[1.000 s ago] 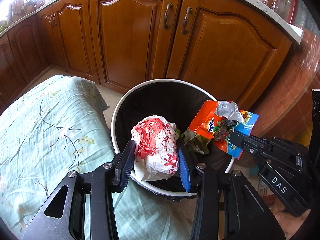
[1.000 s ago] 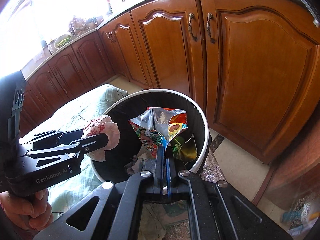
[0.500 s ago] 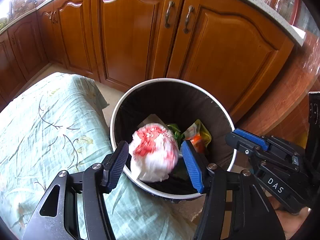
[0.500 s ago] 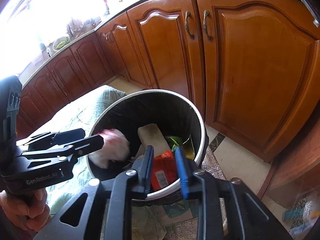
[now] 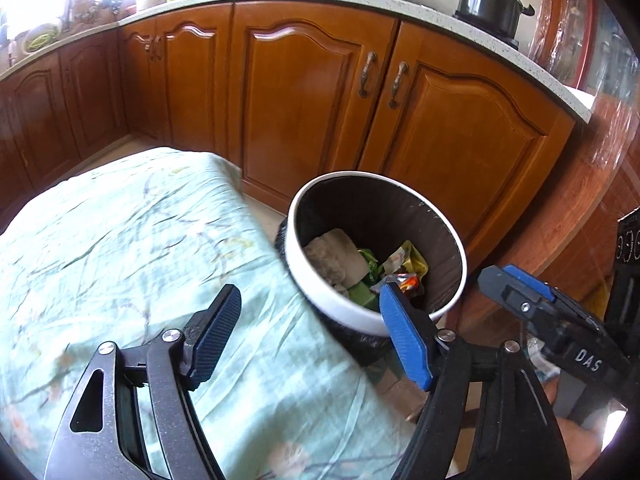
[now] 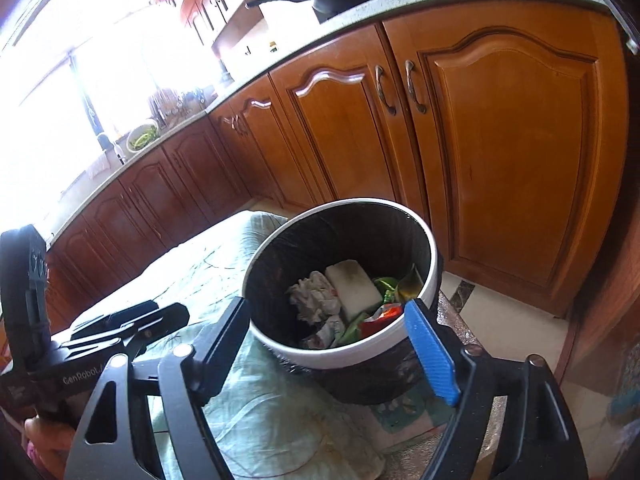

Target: Collect trash

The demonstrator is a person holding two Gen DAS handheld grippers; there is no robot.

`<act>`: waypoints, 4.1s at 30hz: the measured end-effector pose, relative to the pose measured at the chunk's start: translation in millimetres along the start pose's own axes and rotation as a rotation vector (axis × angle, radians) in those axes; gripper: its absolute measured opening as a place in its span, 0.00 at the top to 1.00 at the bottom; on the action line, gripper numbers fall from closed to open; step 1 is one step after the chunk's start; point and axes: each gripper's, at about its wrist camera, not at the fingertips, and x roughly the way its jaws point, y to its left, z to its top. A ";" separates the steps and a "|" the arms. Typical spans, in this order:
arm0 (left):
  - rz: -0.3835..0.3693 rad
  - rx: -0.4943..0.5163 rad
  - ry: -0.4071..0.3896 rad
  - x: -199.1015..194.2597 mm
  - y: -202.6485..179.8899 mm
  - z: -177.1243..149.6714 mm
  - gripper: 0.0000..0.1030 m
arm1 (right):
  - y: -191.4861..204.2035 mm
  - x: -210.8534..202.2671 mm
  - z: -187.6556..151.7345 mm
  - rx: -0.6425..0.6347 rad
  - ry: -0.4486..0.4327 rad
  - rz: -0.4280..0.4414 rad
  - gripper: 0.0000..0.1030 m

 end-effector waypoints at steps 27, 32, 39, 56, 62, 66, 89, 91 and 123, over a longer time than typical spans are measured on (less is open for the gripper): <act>0.232 -0.001 -0.383 -145.2 52.6 -100.8 0.00 | 111.6 -94.6 -75.4 -0.210 -0.327 -0.059 0.00; 0.261 -0.004 -0.388 -143.5 55.3 -122.0 0.00 | 113.3 -94.0 -100.0 -0.197 -0.310 -0.027 0.00; 0.291 -0.012 -0.392 -150.6 57.5 -138.8 0.00 | 115.4 -95.3 -109.9 -0.206 -0.304 -0.030 0.00; 0.329 -0.016 -0.409 -164.5 52.7 -146.9 0.00 | 125.3 -97.5 -116.3 -0.218 -0.295 -0.011 0.00; 0.333 -0.015 -0.403 -162.9 51.7 -146.8 0.00 | 125.5 -100.9 -115.4 -0.209 -0.300 -0.006 0.00; 0.331 -0.013 -0.401 -162.9 51.4 -146.5 0.00 | 126.7 -100.7 -115.5 -0.211 -0.294 -0.003 0.00; 0.334 -0.009 -0.402 -163.9 47.2 -147.4 0.00 | 128.8 -100.7 -115.2 -0.207 -0.284 0.010 0.00; 0.335 -0.010 -0.398 -163.7 47.4 -147.4 0.00 | 129.4 -101.0 -115.2 -0.207 -0.282 0.012 0.00; 0.337 -0.013 -0.386 -160.0 49.7 -146.0 0.00 | 134.1 -100.7 -112.0 -0.215 -0.279 0.029 0.00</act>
